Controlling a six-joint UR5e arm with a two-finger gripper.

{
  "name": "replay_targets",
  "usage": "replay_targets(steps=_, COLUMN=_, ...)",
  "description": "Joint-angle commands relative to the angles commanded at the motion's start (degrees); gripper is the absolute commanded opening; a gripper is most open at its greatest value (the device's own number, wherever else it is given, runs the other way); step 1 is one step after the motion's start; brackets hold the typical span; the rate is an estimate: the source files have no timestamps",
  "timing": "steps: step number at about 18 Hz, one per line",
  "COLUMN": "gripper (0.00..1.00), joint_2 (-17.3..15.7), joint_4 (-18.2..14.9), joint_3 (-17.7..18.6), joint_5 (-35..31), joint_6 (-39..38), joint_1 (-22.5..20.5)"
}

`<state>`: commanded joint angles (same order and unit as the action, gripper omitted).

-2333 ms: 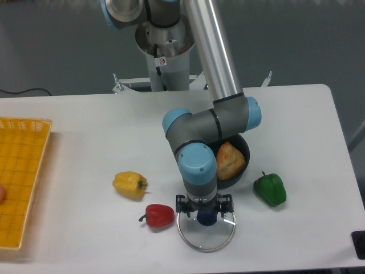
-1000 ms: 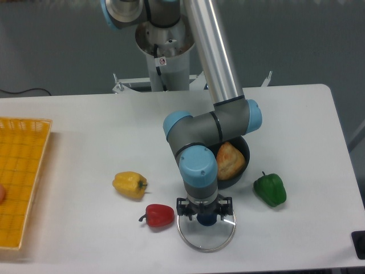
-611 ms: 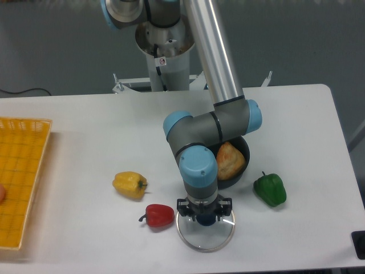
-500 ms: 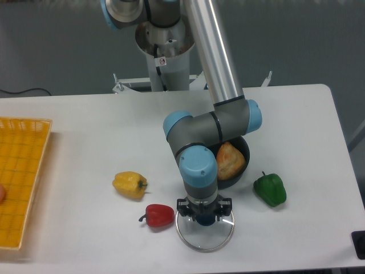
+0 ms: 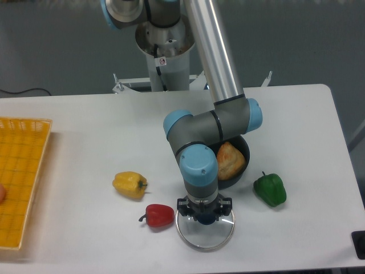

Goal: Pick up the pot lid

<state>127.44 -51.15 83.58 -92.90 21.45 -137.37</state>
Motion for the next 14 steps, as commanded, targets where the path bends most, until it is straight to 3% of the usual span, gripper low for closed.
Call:
replay_targets(steps=6, gripper=0.58, joint_2=-1.3, joint_4=-0.5, joint_3=0.0, joint_5=-0.1, joint_6=0.0, joint_1=0.0)
replay_targets(steps=14, gripper=0.58, joint_2=-4.7, joint_4=-4.8, joint_3=-0.8, joint_5=0.5, joint_6=0.2, joint_1=0.0)
